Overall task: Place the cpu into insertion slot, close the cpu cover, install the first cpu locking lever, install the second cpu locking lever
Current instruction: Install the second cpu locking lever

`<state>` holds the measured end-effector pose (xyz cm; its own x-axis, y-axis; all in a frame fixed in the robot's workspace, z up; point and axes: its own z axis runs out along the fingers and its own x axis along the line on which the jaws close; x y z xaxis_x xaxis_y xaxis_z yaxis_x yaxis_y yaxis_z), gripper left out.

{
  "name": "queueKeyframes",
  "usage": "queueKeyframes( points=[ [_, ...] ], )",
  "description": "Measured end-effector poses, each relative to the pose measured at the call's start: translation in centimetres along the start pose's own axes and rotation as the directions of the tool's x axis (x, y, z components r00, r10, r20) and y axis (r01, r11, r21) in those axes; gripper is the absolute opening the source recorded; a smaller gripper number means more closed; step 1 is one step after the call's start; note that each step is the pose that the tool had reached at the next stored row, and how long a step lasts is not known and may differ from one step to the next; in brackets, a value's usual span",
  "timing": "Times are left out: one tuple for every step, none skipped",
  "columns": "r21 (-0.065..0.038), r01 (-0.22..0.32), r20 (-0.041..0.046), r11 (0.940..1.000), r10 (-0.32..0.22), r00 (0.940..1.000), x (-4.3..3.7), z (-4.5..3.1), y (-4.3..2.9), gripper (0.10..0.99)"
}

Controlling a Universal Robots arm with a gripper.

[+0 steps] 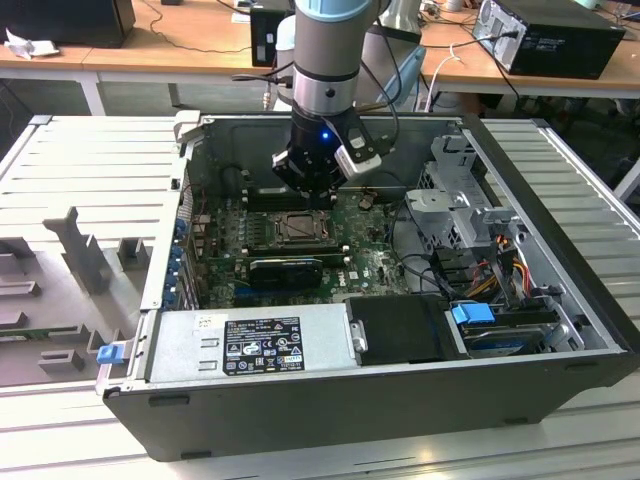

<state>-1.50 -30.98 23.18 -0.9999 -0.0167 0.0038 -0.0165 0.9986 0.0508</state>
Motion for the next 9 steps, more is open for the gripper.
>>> queueKeyframes(
  points=[
    [0.000,0.000,-0.0001,1.0000,0.000,1.0000,0.00,-0.10,-0.01,0.106],
    [0.000,0.000,0.0000,1.0000,0.000,1.0000,0.00,-0.23,-0.01,0.106],
    [0.000,0.000,0.0000,1.0000,0.000,1.0000,0.00,-0.36,-0.01,0.106],
    [0.000,0.000,0.0000,1.0000,0.000,1.0000,0.00,-0.50,0.00,0.106],
    [0.000,0.000,0.0000,1.0000,0.000,1.0000,0.00,-0.59,0.00,0.106],
    [0.000,0.000,0.0000,1.0000,0.000,1.0000,-0.01,-0.62,-0.06,0.106],
    [0.000,0.000,0.0001,1.0000,0.000,1.0000,0.00,-0.64,-0.15,0.106],
    [0.000,0.000,0.0000,1.0000,0.000,1.0000,0.00,-0.65,-0.29,0.106],
    [0.000,0.000,0.0000,1.0000,0.000,1.0000,0.00,-0.66,-0.44,0.106]
  ],
)
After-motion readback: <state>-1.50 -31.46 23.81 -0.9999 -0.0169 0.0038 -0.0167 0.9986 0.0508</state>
